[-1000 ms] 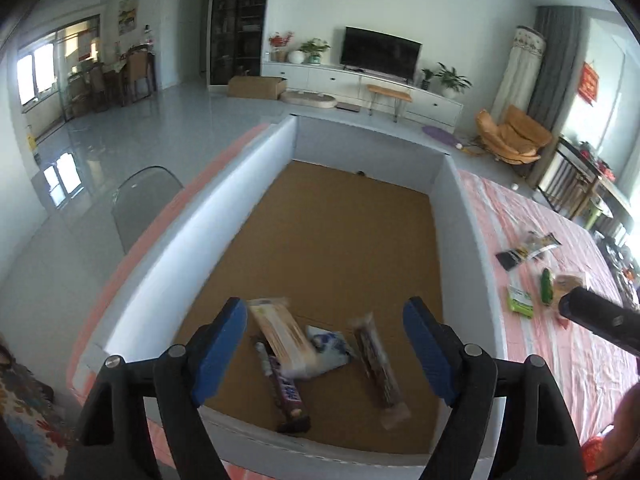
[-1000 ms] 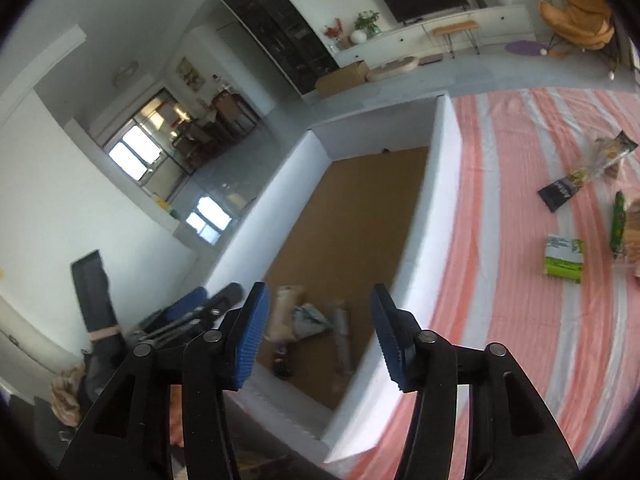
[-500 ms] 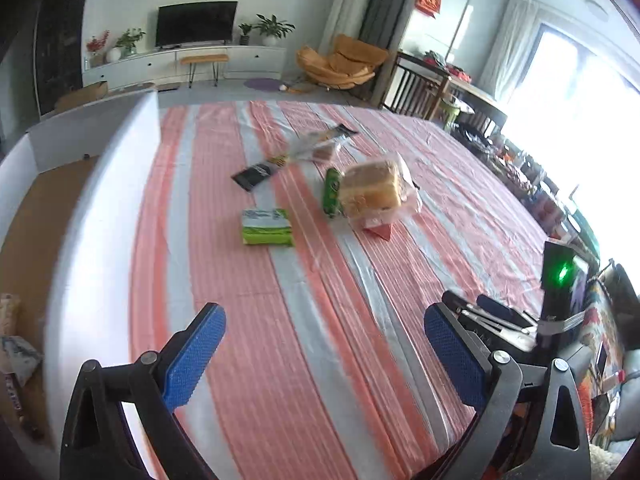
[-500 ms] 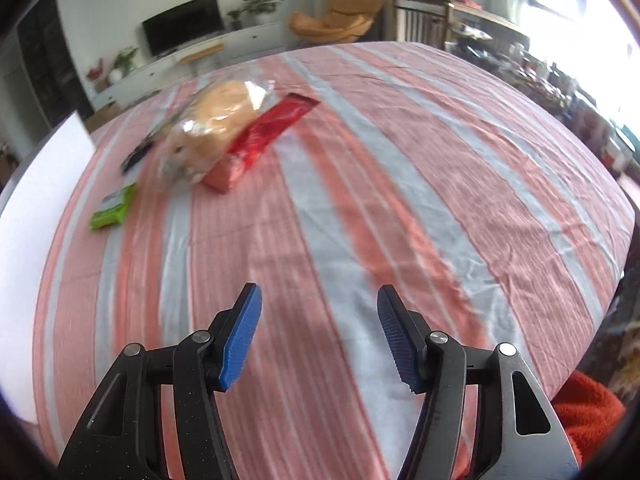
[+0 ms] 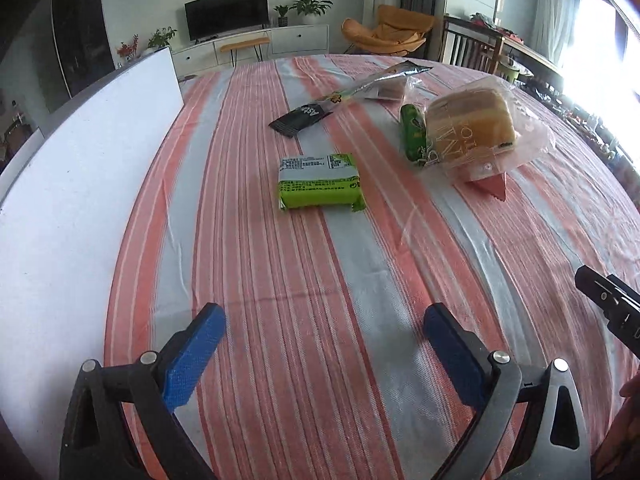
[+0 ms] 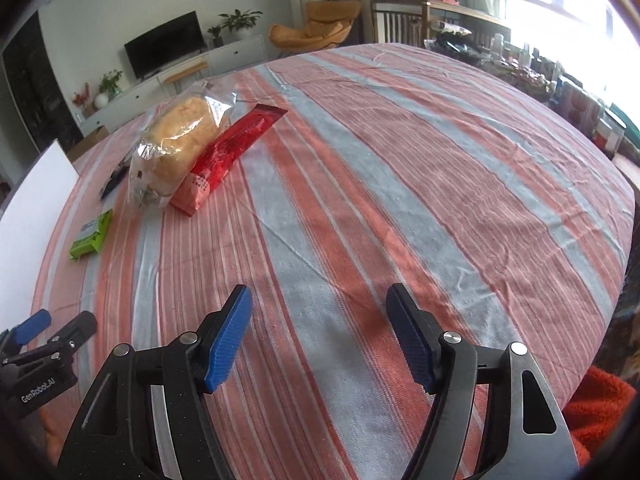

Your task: Organize snacks

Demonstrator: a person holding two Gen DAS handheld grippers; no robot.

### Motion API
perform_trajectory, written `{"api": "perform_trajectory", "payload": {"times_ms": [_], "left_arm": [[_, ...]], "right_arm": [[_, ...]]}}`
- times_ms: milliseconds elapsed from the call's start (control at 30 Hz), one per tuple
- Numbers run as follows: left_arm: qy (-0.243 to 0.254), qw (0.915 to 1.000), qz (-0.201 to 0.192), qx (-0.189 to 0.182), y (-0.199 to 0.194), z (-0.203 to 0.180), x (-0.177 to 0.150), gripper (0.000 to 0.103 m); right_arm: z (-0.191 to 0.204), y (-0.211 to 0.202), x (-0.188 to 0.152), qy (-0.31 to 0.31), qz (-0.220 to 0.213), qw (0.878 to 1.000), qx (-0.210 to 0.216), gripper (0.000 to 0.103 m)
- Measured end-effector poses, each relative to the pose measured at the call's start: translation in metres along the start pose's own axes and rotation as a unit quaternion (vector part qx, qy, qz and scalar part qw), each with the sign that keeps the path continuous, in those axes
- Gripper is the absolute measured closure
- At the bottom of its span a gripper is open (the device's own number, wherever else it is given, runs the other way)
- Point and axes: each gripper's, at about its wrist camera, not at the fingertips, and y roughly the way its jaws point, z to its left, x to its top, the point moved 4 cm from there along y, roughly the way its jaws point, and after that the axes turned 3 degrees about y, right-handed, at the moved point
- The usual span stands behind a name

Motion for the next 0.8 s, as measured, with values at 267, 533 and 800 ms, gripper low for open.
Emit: {"api": "perform_trajectory", "payload": {"times_ms": [267,533,800], "left_arm": [[-0.001,1.0,0.003,-0.003,0.001,-0.002,0.003,0.0],[-0.001,1.0,0.003,-0.003,0.001,-0.002,0.003,0.0],[-0.001,1.0,0.003,-0.003,0.001,-0.002,0.003,0.0]], "right_arm": [[0.014,0.006,-0.004,-0.045,0.005,0.998,-0.038,0.022],[0.012,0.007,-0.004,-0.044,0.006,0.998,-0.035,0.019],[0.012,0.006,-0.004,-0.045,0.006,0.998,-0.035,0.017]]}}
